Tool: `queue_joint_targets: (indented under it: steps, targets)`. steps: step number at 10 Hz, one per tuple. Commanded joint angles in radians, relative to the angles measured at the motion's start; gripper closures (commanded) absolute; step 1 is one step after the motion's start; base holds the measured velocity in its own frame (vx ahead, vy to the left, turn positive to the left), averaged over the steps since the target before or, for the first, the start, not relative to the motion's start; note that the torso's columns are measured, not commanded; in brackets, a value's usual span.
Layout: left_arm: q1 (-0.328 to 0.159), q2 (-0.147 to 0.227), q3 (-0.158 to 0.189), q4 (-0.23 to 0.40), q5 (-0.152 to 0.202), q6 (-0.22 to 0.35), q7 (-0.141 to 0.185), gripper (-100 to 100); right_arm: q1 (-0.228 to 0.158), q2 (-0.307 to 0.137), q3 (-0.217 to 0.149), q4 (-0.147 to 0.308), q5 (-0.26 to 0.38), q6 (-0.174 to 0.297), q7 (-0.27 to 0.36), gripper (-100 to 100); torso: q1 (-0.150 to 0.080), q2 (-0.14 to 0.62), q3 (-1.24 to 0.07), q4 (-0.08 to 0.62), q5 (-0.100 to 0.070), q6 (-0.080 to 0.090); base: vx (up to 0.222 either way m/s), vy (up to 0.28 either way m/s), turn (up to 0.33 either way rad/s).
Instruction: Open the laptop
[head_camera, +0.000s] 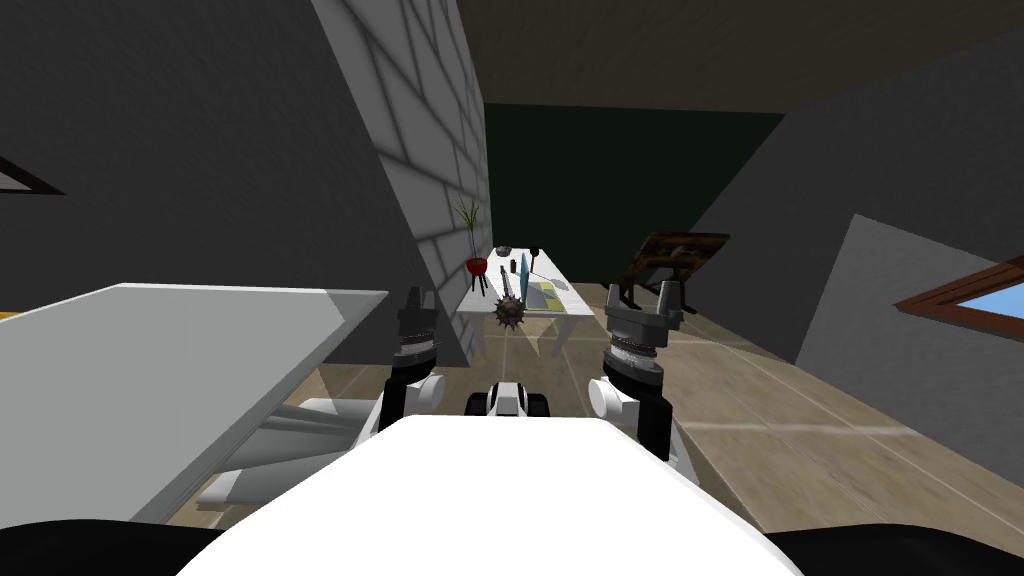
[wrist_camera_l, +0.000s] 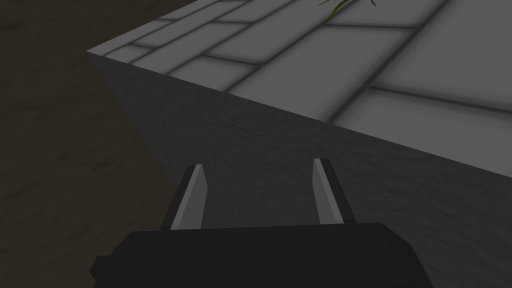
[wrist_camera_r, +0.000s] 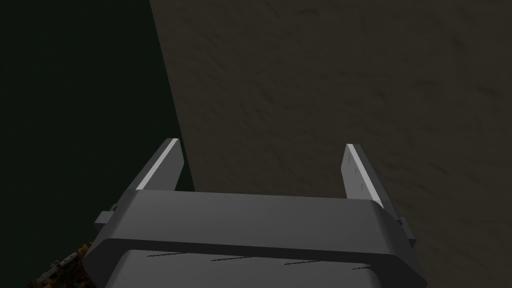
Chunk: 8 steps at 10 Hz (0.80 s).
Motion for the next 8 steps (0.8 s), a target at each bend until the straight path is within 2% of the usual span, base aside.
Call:
queue_joint_targets:
  steps: [1, 4, 5, 6, 7, 8]
  targets:
    - [0.000, 0.000, 0.000, 0.000, 0.000, 0.000, 0.000, 0, -0.042, -0.081, -0.008, 0.043, -0.057, 0.006, -0.011, -100, 0.000, 0.003, -0.004, 0.003, 0.000, 0.000, -0.020, -0.007, 0.067]
    - [0.000, 0.000, 0.000, 0.000, 0.000, 0.000, 0.000, 0, -0.123, -0.149, -0.033, 0.126, -0.149, 0.014, -0.038, -100, 0.000, 0.003, -0.006, 0.004, 0.000, 0.000, -0.025, -0.008, 0.087]
    - [0.000, 0.000, 0.000, 0.000, 0.000, 0.000, 0.000, 0, -0.123, -0.149, -0.033, 0.126, -0.166, 0.014, -0.038, -100, 0.000, 0.003, -0.006, 0.004, 0.000, 0.000, -0.019, -0.010, 0.039]
    - [0.000, 0.000, 0.000, 0.000, 0.000, 0.000, 0.000, 0, -0.156, -0.163, -0.043, 0.160, -0.205, 0.017, -0.049, -100, 0.000, 0.003, -0.006, 0.004, 0.000, 0.000, -0.022, -0.007, 0.060]
    - [0.000, 0.000, 0.000, 0.000, 0.000, 0.000, 0.000, 0, -0.156, -0.163, -0.043, 0.160, -0.211, 0.017, -0.049, -100, 0.000, 0.003, -0.006, 0.004, 0.000, 0.000, -0.016, -0.004, 0.050]
    - [0.000, 0.000, 0.000, 0.000, 0.000, 0.000, 0.000, 0, -0.192, -0.174, -0.055, 0.197, -0.252, 0.020, -0.062, -100, 0.001, 0.003, -0.006, 0.004, 0.000, 0.000, -0.019, -0.004, 0.082]
